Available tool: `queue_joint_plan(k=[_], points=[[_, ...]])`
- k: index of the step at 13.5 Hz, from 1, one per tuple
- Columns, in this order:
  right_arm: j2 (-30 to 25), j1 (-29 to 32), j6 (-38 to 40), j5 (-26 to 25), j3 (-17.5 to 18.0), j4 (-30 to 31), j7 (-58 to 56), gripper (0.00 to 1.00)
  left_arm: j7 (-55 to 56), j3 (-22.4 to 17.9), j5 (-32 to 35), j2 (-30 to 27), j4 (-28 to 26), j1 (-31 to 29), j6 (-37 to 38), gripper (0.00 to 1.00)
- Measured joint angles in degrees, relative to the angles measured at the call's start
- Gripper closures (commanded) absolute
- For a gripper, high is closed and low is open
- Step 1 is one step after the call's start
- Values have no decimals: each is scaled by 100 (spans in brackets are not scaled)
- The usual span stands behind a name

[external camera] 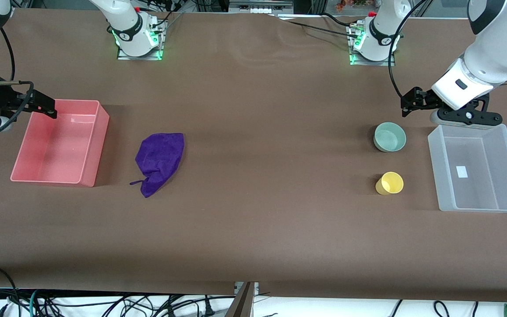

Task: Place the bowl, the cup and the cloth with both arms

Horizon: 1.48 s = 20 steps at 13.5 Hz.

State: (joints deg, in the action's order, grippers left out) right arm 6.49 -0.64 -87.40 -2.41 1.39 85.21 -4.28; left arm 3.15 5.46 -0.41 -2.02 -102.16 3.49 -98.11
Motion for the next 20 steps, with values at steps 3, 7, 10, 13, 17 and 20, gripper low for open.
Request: queue_joint_plan(k=[3, 7, 10, 13, 17, 20], points=[[0, 1, 3, 2, -3, 0, 2, 0, 0, -3, 0, 1, 3, 0, 0, 0], [0, 8, 5, 4, -16, 0, 2, 0, 0, -3, 0, 31, 1, 1, 19, 0], [0, 10, 5, 6, -16, 0, 2, 0, -1, 1, 0, 288, -11, 32, 735, 0], [2, 11, 5, 6, -17, 2, 2, 0, -592, 4, 0, 692, -63, 45, 1118, 0], [113, 11, 14, 16, -16, 49, 2, 0, -2626, -23, 369, 1149, -537, -5, 474, 0], [588, -18, -19, 30, 2, 106, 2, 0, -3755, -42, 465, 1353, -1621, -293, -1534, 0]])
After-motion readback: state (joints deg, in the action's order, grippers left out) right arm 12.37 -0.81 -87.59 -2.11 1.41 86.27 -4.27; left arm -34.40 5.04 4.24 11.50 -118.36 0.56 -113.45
